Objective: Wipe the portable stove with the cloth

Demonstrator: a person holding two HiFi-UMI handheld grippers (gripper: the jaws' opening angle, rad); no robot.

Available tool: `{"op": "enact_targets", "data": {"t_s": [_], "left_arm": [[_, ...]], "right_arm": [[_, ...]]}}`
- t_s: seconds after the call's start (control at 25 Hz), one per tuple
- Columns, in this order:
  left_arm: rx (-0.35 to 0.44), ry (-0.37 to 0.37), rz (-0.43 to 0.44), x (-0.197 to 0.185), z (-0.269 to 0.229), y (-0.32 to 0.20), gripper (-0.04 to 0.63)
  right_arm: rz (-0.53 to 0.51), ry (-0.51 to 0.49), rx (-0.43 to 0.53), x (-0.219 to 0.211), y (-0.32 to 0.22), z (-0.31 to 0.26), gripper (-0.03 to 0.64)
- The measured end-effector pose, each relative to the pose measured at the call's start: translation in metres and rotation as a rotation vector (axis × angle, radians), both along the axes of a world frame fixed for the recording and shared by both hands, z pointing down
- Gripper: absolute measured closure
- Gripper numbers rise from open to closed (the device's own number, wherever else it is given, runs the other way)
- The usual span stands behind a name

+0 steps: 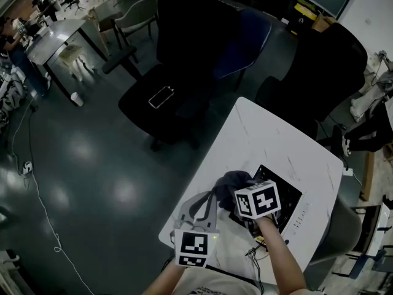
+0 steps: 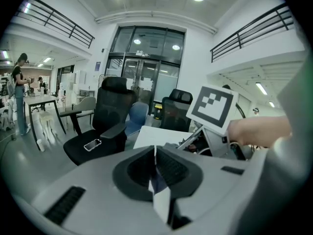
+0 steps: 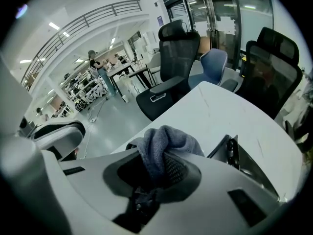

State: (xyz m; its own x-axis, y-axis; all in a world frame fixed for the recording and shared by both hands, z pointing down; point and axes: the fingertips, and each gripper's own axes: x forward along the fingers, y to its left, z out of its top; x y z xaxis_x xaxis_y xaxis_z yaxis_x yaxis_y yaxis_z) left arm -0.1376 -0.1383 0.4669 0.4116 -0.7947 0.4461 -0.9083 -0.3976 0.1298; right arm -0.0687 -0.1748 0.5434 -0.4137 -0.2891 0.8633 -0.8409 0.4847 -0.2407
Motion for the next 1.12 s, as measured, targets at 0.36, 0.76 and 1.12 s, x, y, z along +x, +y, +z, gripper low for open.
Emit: {"op": "enact_targets", "data": {"t_s": [0.36,0.76,1.12], "left_arm": [[-0.010,-0.003,0.015,0.016,0.002,-0.013,0.574],[-0.027,-0.023,0.049,0.033,0.006,-0.026,0.574],[-0.034,-0.027,0.082,0.052,0.004,-0.045,0.574]], "right_arm": [[-0.019,0.032,0.022,0.013,-0.030,0.001,0.546],[-0.042,0.076,0.033,0.031,-0.064,-0.001,0.546],[-0.031,0.085,0.023,0.045,-0.087,-0.002,0.546]]}}
